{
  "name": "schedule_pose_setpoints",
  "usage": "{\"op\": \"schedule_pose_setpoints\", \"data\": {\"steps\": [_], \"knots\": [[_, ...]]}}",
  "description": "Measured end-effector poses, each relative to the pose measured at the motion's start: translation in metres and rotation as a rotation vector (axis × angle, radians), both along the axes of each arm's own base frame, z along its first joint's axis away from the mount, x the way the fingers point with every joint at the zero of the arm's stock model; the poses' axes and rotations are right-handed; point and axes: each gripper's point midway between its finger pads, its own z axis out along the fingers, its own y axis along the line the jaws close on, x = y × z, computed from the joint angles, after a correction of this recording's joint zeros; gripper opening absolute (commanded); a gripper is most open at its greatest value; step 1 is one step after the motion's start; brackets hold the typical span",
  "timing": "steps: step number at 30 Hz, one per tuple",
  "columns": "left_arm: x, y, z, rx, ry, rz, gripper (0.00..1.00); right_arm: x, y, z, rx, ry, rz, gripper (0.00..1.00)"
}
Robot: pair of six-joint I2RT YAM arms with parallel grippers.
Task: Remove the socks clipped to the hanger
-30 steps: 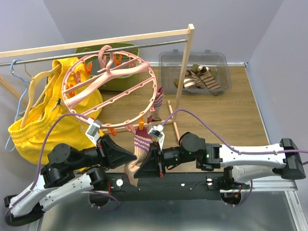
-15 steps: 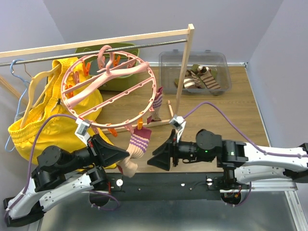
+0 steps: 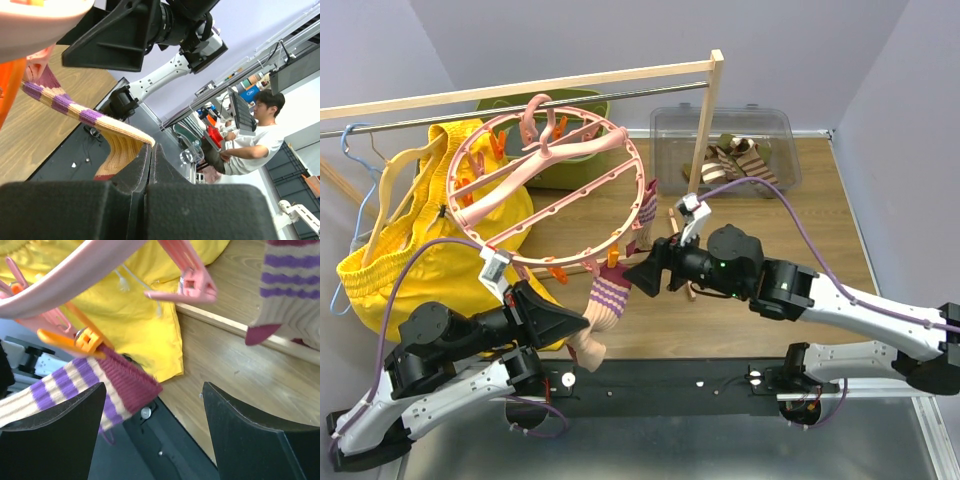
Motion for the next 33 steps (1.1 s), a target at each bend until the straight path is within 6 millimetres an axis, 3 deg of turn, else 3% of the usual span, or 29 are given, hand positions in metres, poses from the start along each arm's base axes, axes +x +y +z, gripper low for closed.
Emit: {"op": "schedule_pose_setpoints", "data": {"steps": [4,13,19,25,31,32,33], "knots": [[-0.001,0.001,-0.002,0.006,0.003,-0.004,0.0,0.004,0.016,-0.002,-0.029,-0.026,0.068,0.86],[-0.009,0.013,0.001,-0.019,-0.003,-0.01,0.0,0.005,0.037,0.03,0.061,-0.133,0.258,0.84],[-0.011,0.015,0.002,-0.03,-0.001,-0.013,0.0,0.005,0.042,0.05,0.134,-0.192,0.335,0.78],[-0.012,0.015,0.002,-0.03,-0.001,-0.019,0.0,0.002,0.052,0.052,0.17,-0.209,0.392,0.7],[-0.012,0.015,0.003,-0.033,0.001,-0.021,0.0,-0.001,0.058,0.057,0.203,-0.219,0.423,0.54],[-0.012,0.015,0.003,-0.035,0.002,-0.022,0.0,-0.001,0.058,0.059,0.21,-0.224,0.424,0.45],[-0.012,0.015,0.003,-0.036,0.003,-0.022,0.0,-0.001,0.058,0.061,0.221,-0.227,0.424,0.43]]}}
